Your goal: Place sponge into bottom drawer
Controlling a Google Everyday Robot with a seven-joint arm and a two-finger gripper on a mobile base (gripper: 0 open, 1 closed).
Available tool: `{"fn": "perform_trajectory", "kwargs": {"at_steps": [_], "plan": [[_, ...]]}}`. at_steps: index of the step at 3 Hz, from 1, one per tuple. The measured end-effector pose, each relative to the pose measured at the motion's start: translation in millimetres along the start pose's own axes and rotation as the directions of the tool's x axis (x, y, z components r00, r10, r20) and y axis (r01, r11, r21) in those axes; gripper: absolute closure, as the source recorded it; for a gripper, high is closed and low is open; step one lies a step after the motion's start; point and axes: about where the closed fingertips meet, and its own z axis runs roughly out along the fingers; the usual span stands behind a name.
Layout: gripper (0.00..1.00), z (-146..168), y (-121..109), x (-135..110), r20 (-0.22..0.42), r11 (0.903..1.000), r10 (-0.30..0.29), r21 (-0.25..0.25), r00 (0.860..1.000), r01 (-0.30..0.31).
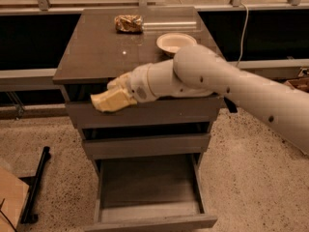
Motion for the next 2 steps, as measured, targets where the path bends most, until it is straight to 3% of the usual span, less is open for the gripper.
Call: {"fn": "perform_trajectory", "kwargs": {"at_steps": [1, 2], "plan": [[1.00, 2.5, 28.3, 44.0, -0.029, 0.9972, 0.054, -0.050, 0.998, -0.055], [1.00, 21.0, 34.4, 94.1, -0.012, 0.9895, 0.120, -0.080, 0.993, -0.120]]}}
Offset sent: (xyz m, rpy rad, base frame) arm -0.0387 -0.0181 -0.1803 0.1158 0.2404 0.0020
